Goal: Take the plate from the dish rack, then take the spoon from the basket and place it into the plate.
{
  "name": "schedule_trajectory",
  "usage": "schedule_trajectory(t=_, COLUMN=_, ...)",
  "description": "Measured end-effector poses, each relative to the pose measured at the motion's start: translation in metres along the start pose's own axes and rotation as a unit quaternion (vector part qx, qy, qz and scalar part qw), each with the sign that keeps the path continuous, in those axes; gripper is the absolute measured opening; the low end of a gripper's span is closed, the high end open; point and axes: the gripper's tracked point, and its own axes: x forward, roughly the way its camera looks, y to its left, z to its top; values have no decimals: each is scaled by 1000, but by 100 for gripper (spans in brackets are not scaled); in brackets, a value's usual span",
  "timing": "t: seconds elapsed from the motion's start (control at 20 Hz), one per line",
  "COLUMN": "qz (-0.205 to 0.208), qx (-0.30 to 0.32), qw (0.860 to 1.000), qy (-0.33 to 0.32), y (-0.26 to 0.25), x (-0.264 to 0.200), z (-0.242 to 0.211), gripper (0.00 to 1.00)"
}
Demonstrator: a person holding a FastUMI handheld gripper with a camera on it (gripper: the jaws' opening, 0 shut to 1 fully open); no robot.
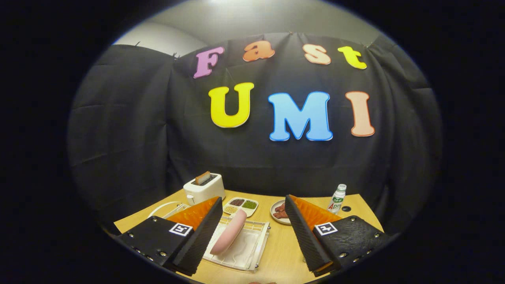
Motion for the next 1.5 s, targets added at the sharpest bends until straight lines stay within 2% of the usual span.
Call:
schedule_trajectory(t=0.15, qz=12, qx=16, qw=996, qy=85, y=11, x=40, z=-23, gripper=97)
schedule_trajectory(t=0.3, qz=25, qx=47, qw=984, qy=170, y=23, x=71, z=-48, gripper=97)
schedule_trajectory(t=0.55, qz=40, qx=56, qw=951, qy=301, y=39, x=101, z=-103, gripper=98)
schedule_trajectory(t=0.75, qz=46, qx=51, qw=919, qy=389, y=48, x=117, z=-143, gripper=98)
schedule_trajectory(t=0.95, qz=43, qx=52, qw=896, qy=440, y=47, x=122, z=-165, gripper=98)
schedule_trajectory(t=1.0, qz=42, qx=54, qw=889, qy=452, y=49, x=122, z=-171, gripper=87)
schedule_trajectory(t=1.15, qz=32, qx=56, qw=878, qy=474, y=46, x=127, z=-181, gripper=71)
schedule_trajectory(t=1.2, qz=31, qx=56, qw=874, qy=482, y=47, x=126, z=-183, gripper=54)
schedule_trajectory(t=1.25, qz=30, qx=50, qw=867, qy=495, y=47, x=123, z=-186, gripper=53)
schedule_trajectory(t=1.4, qz=-6, qx=29, qw=853, qy=520, y=37, x=120, z=-187, gripper=50)
schedule_trajectory(t=1.5, qz=-17, qx=35, qw=850, qy=525, y=35, x=120, z=-187, gripper=47)
